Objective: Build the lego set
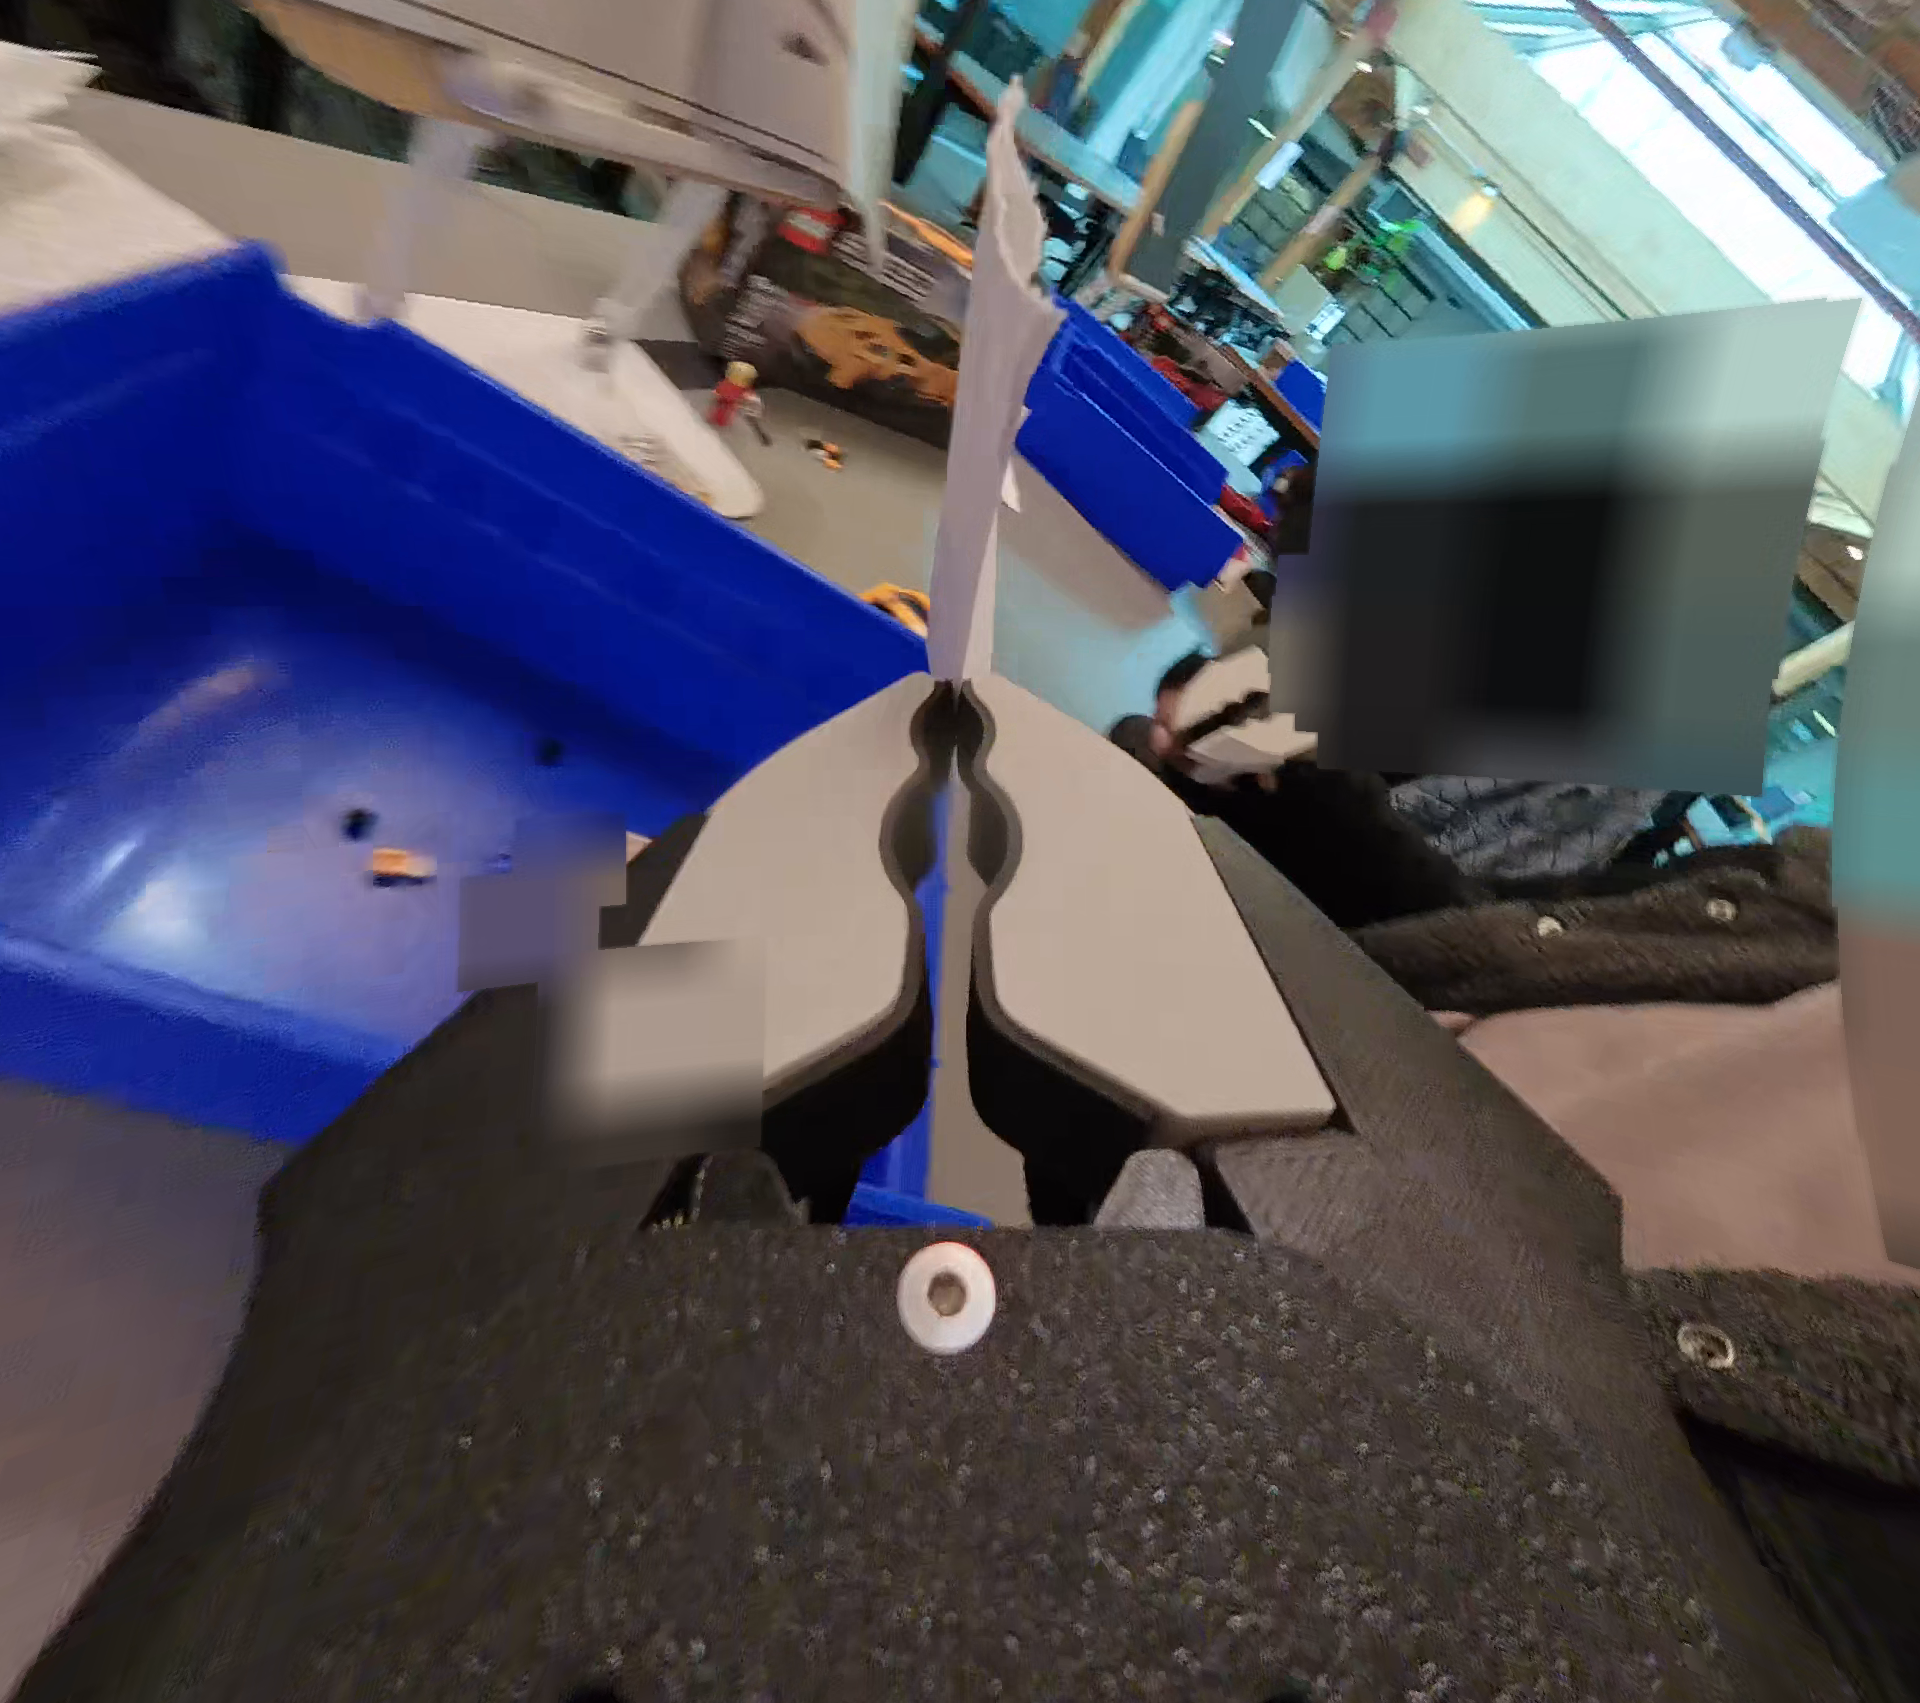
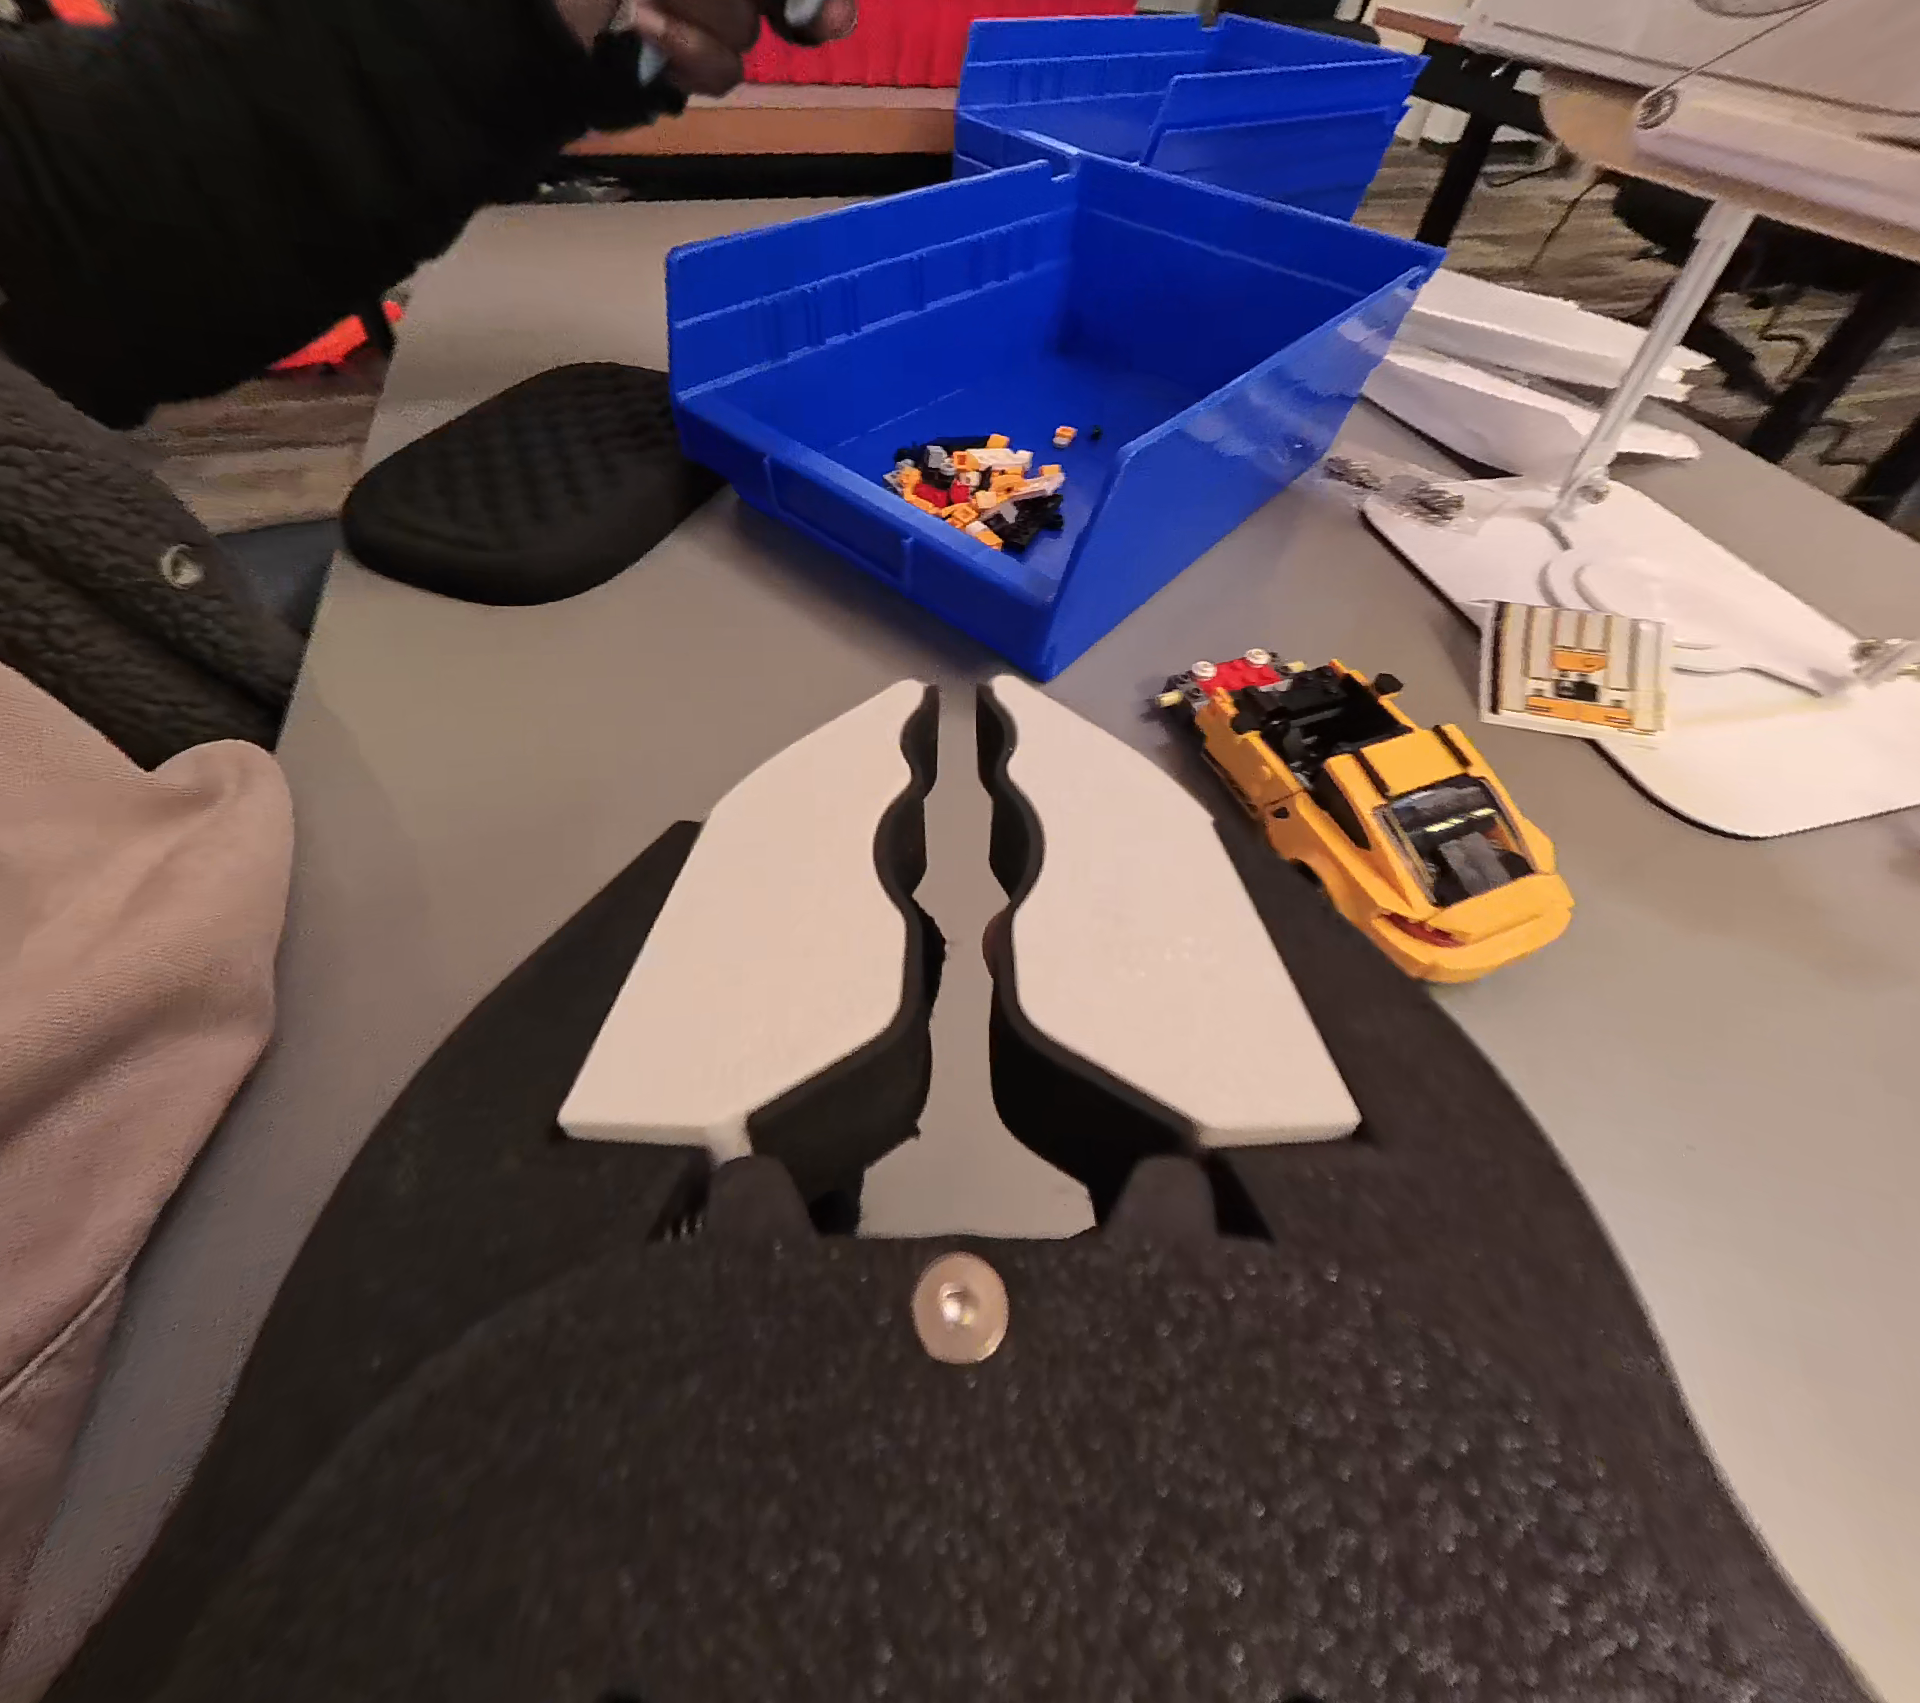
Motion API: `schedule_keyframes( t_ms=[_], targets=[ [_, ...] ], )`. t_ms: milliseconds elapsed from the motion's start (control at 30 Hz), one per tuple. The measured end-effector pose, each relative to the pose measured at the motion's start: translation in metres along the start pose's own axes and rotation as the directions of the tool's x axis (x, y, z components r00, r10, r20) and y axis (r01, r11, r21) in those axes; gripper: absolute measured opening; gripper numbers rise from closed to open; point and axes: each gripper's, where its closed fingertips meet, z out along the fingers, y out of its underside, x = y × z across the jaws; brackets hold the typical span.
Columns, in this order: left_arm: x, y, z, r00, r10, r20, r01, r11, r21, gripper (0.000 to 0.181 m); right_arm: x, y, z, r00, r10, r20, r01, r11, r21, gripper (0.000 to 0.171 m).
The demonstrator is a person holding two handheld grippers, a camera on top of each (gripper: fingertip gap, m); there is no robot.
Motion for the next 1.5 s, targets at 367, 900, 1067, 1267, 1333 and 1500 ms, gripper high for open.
schedule_keyframes(
  t_ms=[367, 900, 1067, 1267, 1333, 1500],
  targets=[
    [-0.179, -0.099, 0.006, 0.918, -0.181, 0.351, 0.229, 0.968, -0.099, 0.000, 0.053, 0.010, -0.031, 0.966, 0.065, -0.250, -0.052, 0.997, 0.062, 0.006],
    [-0.273, -0.140, 0.118, 0.842, -0.435, 0.320, 0.485, 0.869, -0.095, 0.002, 0.063, 0.023, -0.027, 0.962, 0.155, -0.225, -0.143, 0.987, 0.068, 0.006],
    [-0.310, -0.109, 0.126, 0.787, -0.396, 0.473, 0.523, 0.835, -0.172, 0.007, 0.065, 0.022, -0.029, 0.959, 0.188, -0.211, -0.173, 0.981, 0.088, 0.006],
    [-0.327, -0.090, 0.122, 0.760, -0.303, 0.575, 0.520, 0.814, -0.258, 0.014, 0.065, 0.023, -0.028, 0.959, 0.198, -0.200, -0.184, 0.979, 0.086, 0.005],
    [-0.327, -0.089, 0.121, 0.760, -0.274, 0.589, 0.508, 0.816, -0.275, 0.019, 0.065, 0.023, -0.028, 0.959, 0.202, -0.199, -0.188, 0.978, 0.087, 0.005],
    [-0.323, -0.090, 0.116, 0.763, -0.214, 0.610, 0.479, 0.821, -0.311, 0.030, 0.066, 0.023, -0.028, 0.959, 0.206, -0.197, -0.192, 0.977, 0.088, 0.005]
  ],
)
